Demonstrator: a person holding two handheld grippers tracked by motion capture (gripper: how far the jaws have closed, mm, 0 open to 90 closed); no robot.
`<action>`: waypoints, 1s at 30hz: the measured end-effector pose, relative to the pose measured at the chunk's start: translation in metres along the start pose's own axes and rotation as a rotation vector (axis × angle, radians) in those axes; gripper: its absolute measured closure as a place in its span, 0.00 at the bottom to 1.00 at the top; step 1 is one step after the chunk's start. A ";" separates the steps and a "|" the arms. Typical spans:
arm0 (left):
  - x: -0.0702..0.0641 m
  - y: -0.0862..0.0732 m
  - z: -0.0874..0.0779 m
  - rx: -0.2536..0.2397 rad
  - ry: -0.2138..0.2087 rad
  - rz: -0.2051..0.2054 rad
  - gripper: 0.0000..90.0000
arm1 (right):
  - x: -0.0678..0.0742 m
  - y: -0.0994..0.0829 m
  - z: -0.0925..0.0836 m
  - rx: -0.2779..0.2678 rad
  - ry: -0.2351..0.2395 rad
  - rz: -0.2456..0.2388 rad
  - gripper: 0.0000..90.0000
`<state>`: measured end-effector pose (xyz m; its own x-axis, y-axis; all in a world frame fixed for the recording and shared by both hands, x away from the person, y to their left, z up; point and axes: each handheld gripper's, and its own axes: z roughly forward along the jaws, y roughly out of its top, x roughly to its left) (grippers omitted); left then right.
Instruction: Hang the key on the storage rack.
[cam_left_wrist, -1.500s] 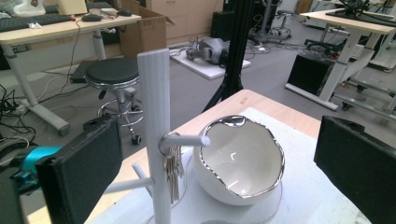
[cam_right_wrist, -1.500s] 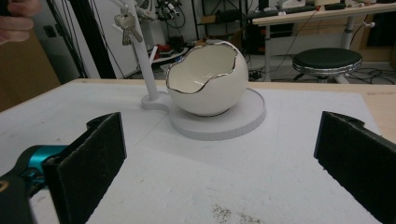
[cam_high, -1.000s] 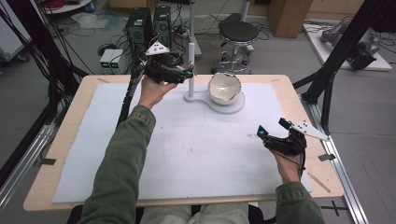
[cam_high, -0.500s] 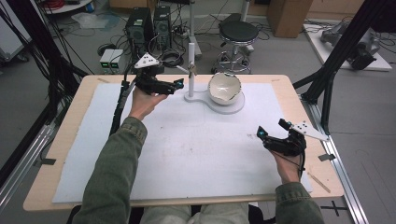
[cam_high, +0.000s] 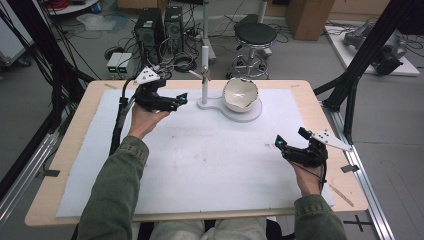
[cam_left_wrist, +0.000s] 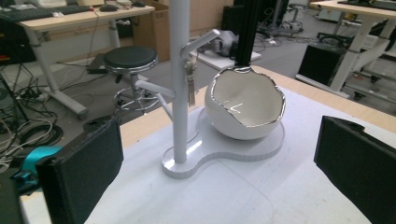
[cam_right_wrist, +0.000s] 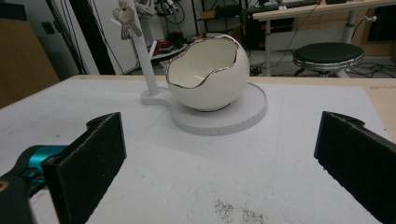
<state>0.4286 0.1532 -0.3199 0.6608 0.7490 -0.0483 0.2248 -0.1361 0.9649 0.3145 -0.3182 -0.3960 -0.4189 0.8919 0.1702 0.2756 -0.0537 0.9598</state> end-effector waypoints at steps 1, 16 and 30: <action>0.001 -0.002 -0.002 0.004 0.007 0.005 0.02 | 0.000 0.000 0.000 0.000 0.000 -0.003 0.01; 0.013 -0.034 -0.051 -0.038 0.109 -0.027 0.02 | 0.002 0.000 0.005 0.006 -0.001 -0.007 0.01; 0.011 -0.064 -0.090 -0.087 0.185 -0.055 0.02 | 0.004 0.000 0.009 0.016 -0.001 -0.011 0.01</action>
<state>0.3571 0.2282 -0.3595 0.5052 0.8609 -0.0607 0.1891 -0.0418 0.9811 0.3200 -0.3104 -0.3975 -0.4212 0.8929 0.1590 0.2845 -0.0363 0.9580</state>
